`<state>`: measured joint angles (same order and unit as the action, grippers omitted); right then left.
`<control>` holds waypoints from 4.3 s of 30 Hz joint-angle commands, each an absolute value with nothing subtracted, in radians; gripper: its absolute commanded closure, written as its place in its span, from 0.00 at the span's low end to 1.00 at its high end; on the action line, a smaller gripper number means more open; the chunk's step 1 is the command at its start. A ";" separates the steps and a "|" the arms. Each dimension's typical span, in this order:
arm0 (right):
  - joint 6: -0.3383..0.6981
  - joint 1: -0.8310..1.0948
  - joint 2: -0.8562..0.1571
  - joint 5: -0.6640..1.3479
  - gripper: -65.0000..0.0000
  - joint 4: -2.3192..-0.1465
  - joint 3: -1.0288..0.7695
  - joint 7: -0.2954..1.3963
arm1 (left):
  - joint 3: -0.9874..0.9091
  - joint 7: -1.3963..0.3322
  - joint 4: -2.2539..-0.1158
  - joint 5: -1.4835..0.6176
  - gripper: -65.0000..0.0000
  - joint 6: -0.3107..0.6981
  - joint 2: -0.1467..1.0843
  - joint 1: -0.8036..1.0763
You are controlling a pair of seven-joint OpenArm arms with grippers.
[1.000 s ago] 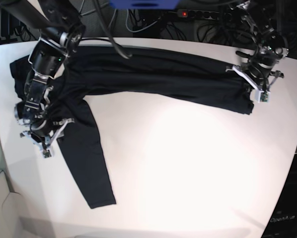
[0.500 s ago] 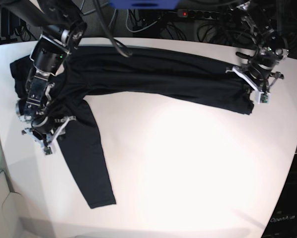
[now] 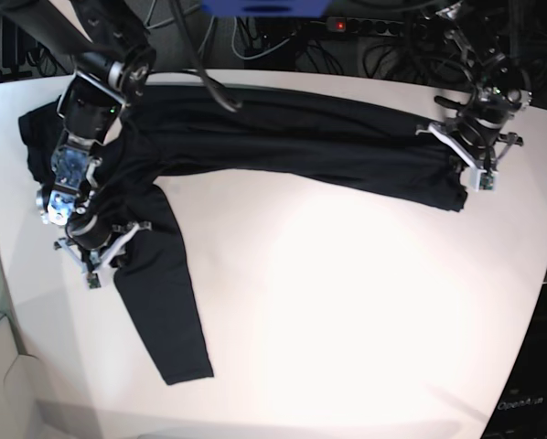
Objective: Fold the T-shirt properly
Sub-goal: 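Move the right gripper along the band toward the hanging sleeve, then fold the hanging sleeve up onto the band with the right gripper, then return the right gripper to the band end and open the left gripper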
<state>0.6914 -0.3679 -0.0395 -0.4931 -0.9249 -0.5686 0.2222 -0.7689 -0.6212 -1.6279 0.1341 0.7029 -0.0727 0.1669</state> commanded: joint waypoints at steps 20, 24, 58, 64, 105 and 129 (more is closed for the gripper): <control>0.698 -0.004 0.128 -0.493 1.00 -1.593 -0.397 0.323 | -0.768 -0.599 -1.636 0.124 1.00 0.698 -0.065 0.157; 0.698 0.111 0.157 -0.469 1.00 -1.755 -0.285 0.326 | -0.768 -0.599 -1.635 0.124 1.00 0.698 -0.065 0.156; 0.698 0.446 0.157 -0.467 1.00 -1.933 0.381 0.490 | -0.766 -0.599 -1.635 0.124 1.00 0.698 -0.070 0.165; 0.698 0.444 0.157 -0.467 0.99 -1.926 0.381 0.526 | -0.766 -0.599 -1.635 0.124 1.00 0.698 -0.070 0.165; 0.698 0.188 -0.130 -0.470 0.72 -1.925 -0.358 0.596 | -0.768 -0.601 -1.813 0.113 1.00 0.698 -0.108 0.116; 0.698 0.206 -0.085 -0.470 0.72 -1.923 -0.354 0.596 | -0.898 -0.762 -1.931 0.116 1.00 0.698 -0.133 0.173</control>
<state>0.7055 0.2142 -0.0769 -0.4709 -1.9064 -0.3523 0.6090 -0.8993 -0.7818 -1.9148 0.1268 0.7029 -0.1387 0.1783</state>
